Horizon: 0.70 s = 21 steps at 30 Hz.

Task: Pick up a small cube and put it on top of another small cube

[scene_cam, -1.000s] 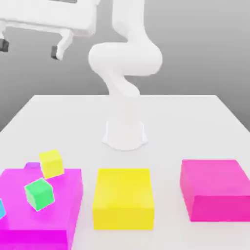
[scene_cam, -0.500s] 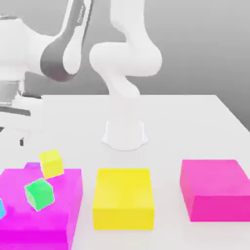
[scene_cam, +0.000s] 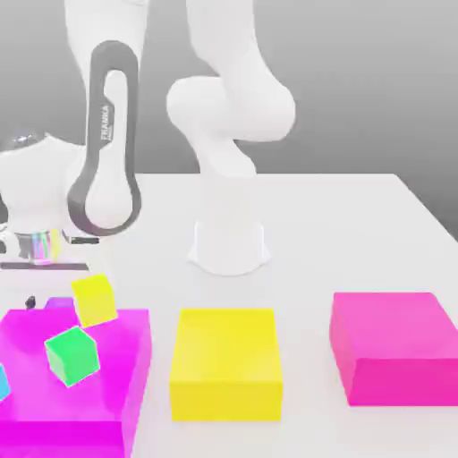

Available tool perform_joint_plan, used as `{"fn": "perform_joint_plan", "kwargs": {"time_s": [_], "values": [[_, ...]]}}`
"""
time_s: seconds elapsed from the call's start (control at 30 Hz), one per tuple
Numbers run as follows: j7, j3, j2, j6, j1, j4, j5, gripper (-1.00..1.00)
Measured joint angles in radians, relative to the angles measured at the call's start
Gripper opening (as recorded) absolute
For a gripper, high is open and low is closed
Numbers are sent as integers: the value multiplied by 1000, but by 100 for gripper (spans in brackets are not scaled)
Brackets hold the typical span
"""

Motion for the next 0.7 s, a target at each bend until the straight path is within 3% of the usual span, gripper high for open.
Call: {"fn": "perform_joint_plan", "kwargs": {"time_s": [0.23, 0.4, 0.5, 0.7], "values": [[0, 2, 0, -2, -2, 0, 0, -100], [181, -154, -153, -108, 99, -39, -238, -100], [307, -196, -243, -182, 87, -49, -402, -100], [551, -193, -262, -322, 94, 69, -450, -100]]}}
